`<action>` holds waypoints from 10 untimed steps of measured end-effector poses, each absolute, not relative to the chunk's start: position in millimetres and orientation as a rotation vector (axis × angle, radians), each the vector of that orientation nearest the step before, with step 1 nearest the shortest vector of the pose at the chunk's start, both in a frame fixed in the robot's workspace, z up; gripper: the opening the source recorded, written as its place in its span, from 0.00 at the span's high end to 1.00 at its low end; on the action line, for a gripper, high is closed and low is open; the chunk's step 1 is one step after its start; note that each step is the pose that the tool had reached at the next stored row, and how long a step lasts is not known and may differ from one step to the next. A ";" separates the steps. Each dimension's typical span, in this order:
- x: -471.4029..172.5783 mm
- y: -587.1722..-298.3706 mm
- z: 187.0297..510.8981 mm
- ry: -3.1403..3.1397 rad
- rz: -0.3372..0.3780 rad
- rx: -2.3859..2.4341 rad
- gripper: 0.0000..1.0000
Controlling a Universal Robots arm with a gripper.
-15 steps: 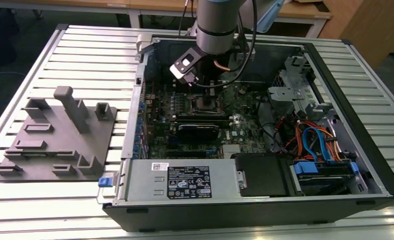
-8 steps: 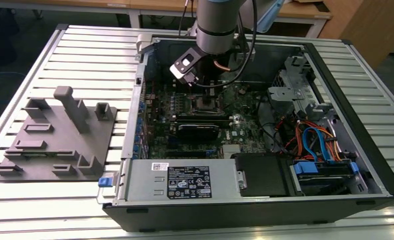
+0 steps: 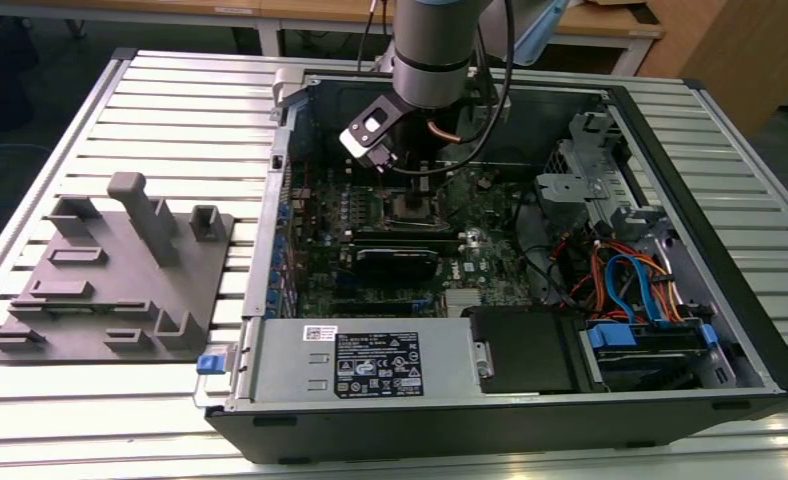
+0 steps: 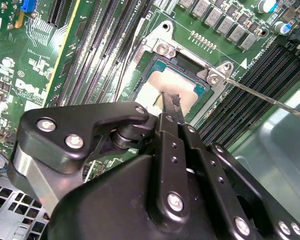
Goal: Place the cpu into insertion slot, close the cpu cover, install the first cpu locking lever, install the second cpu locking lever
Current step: 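Close the cpu cover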
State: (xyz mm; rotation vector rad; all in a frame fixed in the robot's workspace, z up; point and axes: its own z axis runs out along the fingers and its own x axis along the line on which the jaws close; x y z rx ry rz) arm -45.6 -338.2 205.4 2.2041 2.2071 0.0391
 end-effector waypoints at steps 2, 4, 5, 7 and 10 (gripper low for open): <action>-45.6 -338.2 205.4 2.207 0.039 2.204 0.90; -45.6 -338.2 205.5 2.207 0.039 2.204 0.90; -45.6 -338.2 205.9 2.207 0.039 2.204 0.90; -45.6 -338.2 207.3 2.207 0.039 2.204 0.90; -45.6 -338.2 211.0 2.207 0.039 2.204 0.90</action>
